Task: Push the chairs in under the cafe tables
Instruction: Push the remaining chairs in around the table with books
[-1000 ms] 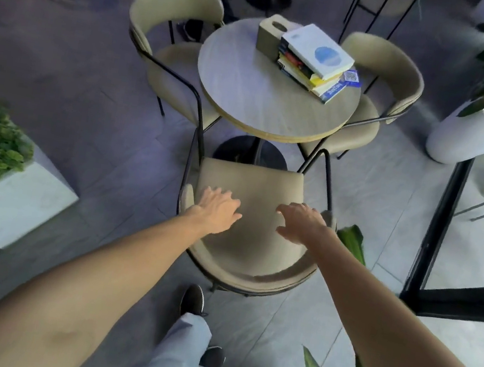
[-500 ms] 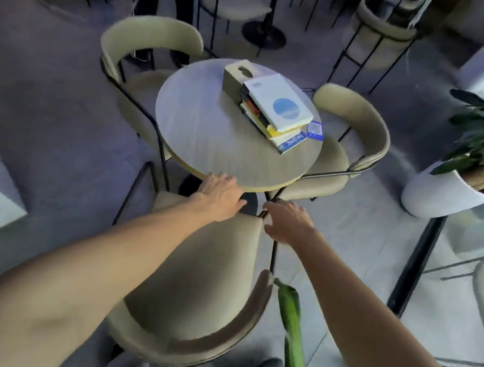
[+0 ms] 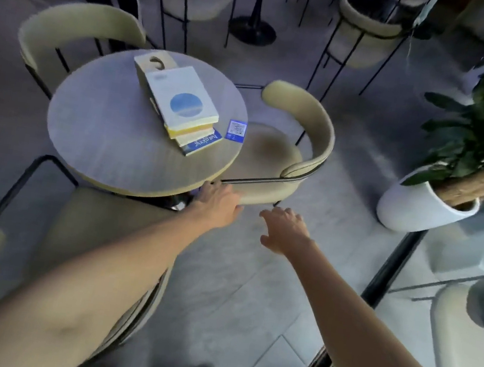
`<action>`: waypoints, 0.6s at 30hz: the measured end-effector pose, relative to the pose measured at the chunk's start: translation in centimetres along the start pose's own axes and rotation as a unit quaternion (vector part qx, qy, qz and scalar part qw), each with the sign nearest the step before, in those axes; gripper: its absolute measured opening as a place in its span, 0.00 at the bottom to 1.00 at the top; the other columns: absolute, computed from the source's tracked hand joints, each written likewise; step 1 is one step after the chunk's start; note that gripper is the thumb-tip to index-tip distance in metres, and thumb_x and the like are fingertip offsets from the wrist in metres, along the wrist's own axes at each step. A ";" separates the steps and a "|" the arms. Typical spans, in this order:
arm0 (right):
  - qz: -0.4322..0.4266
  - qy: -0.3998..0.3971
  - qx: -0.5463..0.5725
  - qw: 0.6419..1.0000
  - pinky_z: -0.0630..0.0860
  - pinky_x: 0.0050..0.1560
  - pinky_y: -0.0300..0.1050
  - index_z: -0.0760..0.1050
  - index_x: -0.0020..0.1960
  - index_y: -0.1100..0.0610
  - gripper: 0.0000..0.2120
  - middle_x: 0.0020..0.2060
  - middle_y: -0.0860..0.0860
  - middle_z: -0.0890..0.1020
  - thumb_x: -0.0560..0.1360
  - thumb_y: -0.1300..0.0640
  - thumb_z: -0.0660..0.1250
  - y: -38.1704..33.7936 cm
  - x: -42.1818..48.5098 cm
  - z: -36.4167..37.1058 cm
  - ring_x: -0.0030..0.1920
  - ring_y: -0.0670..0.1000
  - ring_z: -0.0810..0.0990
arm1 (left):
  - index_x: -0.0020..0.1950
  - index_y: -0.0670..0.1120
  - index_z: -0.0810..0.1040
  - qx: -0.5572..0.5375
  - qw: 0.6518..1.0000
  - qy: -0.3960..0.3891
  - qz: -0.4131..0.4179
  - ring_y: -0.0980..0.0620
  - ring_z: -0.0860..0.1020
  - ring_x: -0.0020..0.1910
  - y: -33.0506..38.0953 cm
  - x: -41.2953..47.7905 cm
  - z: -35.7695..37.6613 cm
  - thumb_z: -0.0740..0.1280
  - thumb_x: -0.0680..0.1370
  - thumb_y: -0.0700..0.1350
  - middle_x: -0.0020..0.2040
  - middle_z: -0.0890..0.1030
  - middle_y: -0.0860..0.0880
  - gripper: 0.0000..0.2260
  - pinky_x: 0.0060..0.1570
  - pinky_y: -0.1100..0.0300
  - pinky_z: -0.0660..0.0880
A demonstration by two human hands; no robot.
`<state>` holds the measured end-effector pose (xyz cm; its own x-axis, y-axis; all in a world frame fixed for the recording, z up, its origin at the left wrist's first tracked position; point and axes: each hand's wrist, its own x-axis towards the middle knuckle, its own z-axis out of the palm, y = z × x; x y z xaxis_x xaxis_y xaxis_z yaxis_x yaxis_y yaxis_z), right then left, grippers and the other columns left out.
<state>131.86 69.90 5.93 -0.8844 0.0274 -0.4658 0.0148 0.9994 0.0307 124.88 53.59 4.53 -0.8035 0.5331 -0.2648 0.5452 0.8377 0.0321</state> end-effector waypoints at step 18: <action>-0.042 0.041 -0.078 0.995 0.69 0.66 0.54 0.68 0.71 0.50 0.24 0.66 0.54 0.74 0.76 0.53 0.67 22.9 18.2 -10.4 0.68 0.58 0.70 | 0.64 0.48 0.75 -0.036 0.997 0.044 -0.058 0.42 0.73 0.62 12.2 26.8 -8.2 0.59 0.80 0.53 0.62 0.75 0.44 0.16 0.56 0.50 0.70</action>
<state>111.28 93.10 7.39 -0.9144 -0.0639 -0.3998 -0.1278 0.9825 0.1352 108.03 79.03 5.75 -0.8795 0.4383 -0.1855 0.4318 0.8987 0.0762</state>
